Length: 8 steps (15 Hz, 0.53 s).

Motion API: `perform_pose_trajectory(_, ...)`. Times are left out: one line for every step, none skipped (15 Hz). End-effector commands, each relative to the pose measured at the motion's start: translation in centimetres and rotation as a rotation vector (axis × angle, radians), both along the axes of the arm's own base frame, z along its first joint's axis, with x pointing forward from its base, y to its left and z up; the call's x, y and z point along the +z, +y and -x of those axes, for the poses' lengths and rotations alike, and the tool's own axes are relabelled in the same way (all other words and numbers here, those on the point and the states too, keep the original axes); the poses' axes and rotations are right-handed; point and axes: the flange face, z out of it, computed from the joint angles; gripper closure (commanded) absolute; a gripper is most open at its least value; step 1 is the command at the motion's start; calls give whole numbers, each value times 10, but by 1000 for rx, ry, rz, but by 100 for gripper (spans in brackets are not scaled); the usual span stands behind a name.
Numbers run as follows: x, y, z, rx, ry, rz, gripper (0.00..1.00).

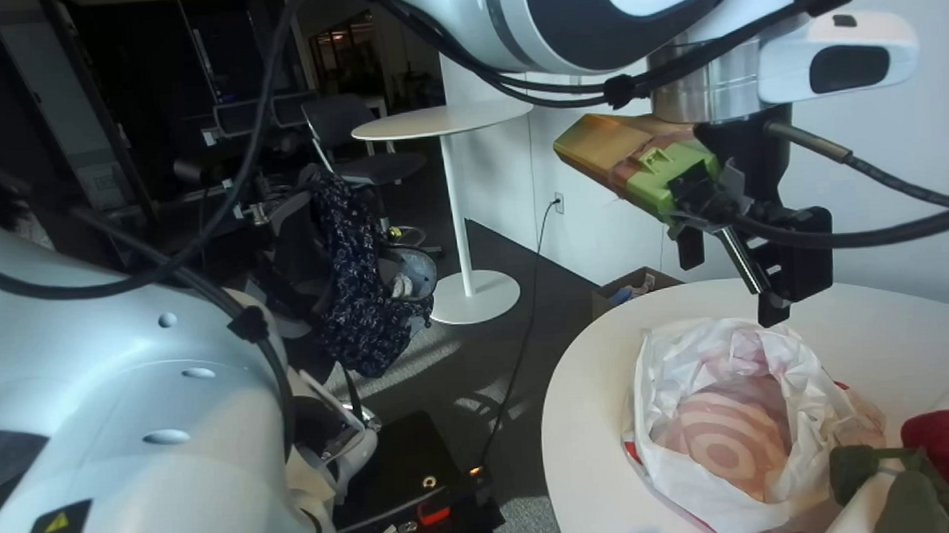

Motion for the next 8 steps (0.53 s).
perform_pose_trajectory(-21,8,-11,9,12,44,0)
perform_pose_trajectory(-31,11,-15,17,21,52,0)
perform_pose_trajectory(-48,10,-22,19,34,81,0)
perform_pose_trajectory(-60,10,-26,28,41,99,0)
perform_pose_trajectory(-74,8,-32,27,45,123,0)
perform_pose_trajectory(-87,4,-40,16,45,153,0)
perform_pose_trajectory(-100,-3,-48,-9,44,180,0)
perform_pose_trajectory(-108,-10,-55,-27,41,203,0)
